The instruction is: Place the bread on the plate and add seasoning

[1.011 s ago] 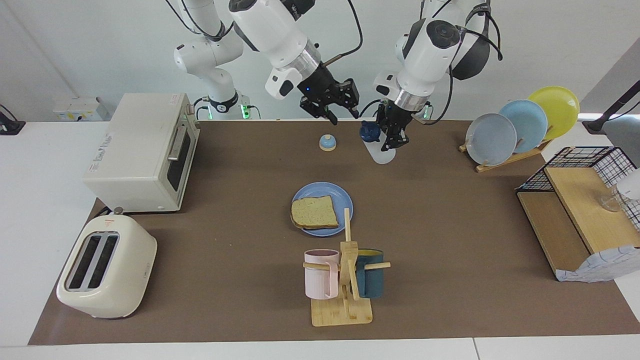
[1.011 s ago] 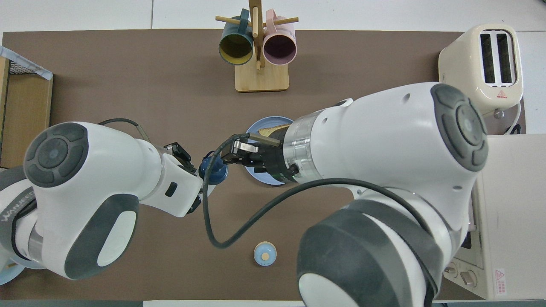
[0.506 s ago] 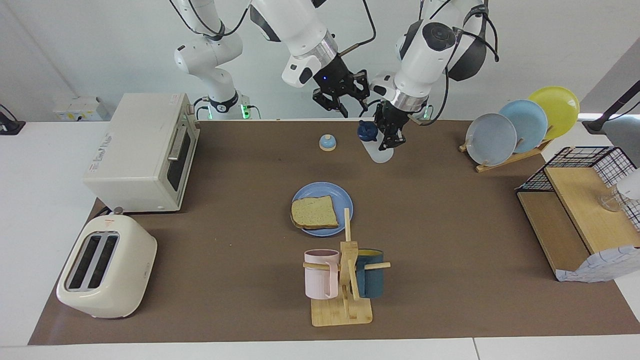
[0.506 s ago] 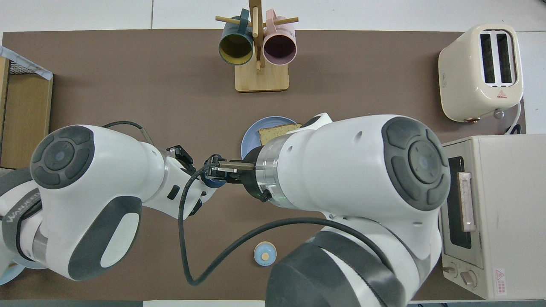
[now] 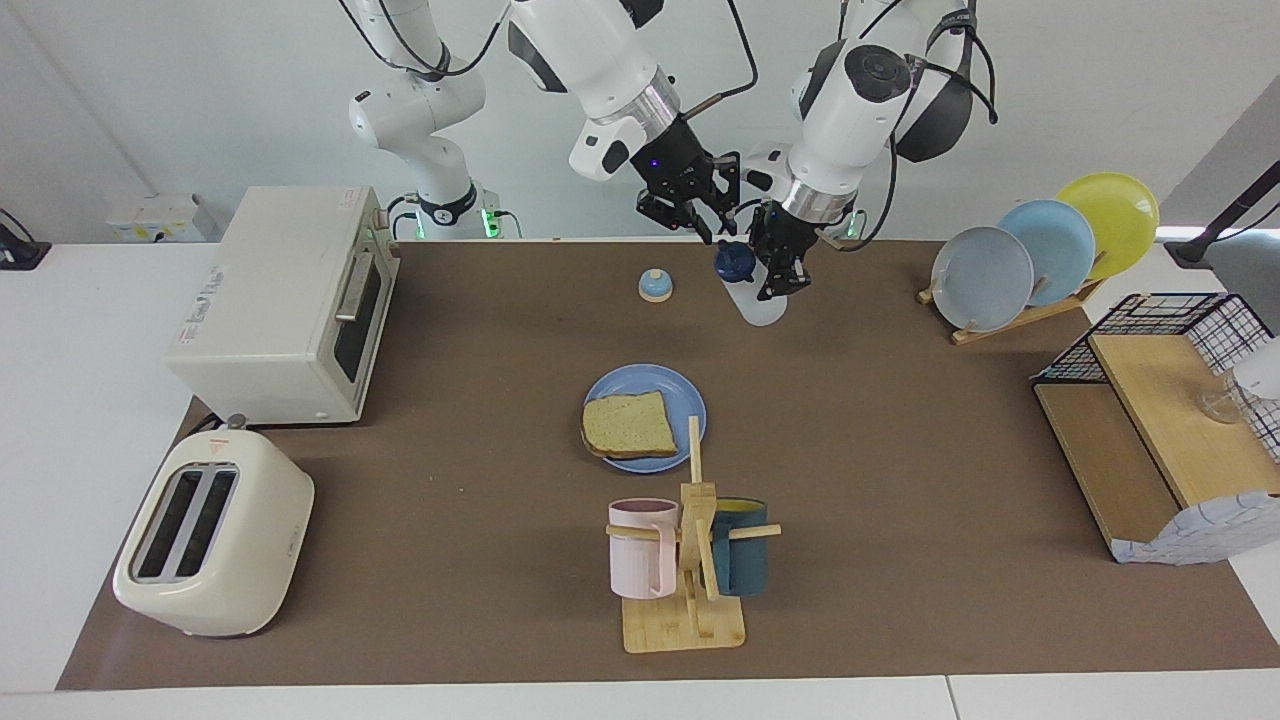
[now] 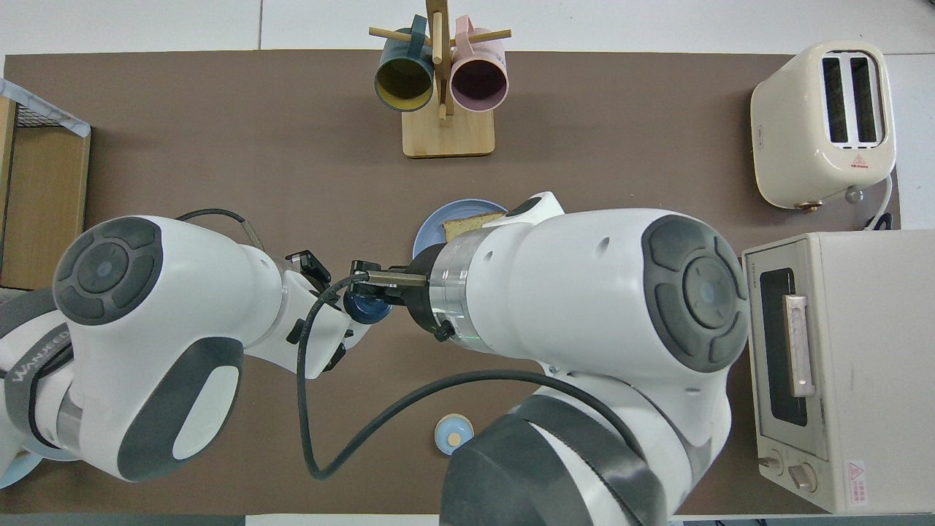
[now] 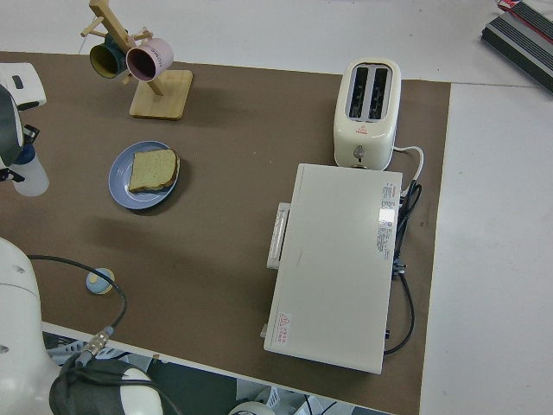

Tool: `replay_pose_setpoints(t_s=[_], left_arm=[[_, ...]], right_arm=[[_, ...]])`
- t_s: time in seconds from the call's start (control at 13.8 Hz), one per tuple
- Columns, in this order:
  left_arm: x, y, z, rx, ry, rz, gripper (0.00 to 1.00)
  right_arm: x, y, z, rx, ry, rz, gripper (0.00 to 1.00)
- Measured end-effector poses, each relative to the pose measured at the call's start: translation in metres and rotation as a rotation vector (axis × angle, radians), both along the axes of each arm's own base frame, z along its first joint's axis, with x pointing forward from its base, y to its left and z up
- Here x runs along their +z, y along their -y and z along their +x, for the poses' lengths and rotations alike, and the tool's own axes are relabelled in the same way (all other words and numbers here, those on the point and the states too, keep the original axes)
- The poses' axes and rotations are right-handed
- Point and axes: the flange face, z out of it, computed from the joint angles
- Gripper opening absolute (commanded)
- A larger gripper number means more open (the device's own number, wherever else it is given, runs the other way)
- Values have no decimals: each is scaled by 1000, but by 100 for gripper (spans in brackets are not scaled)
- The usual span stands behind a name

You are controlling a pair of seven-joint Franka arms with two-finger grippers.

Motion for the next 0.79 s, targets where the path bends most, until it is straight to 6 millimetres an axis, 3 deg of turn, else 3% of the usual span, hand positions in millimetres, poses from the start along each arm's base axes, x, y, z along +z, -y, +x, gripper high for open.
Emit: replay_pose_setpoints(t_s=[0.43,0.72,0.79], left_arm=[[-1,1,-1,-4,-2,-2,0],[-1,1,-2,-6,-2,-2,0],[-1,1,-2,-6,-2,-2,0]], right_arm=[[-9,-6,0,12,14,-27,31],[-12,-6,0,15,18,-39,2],[-12,-6,0,16,18,-39,0]])
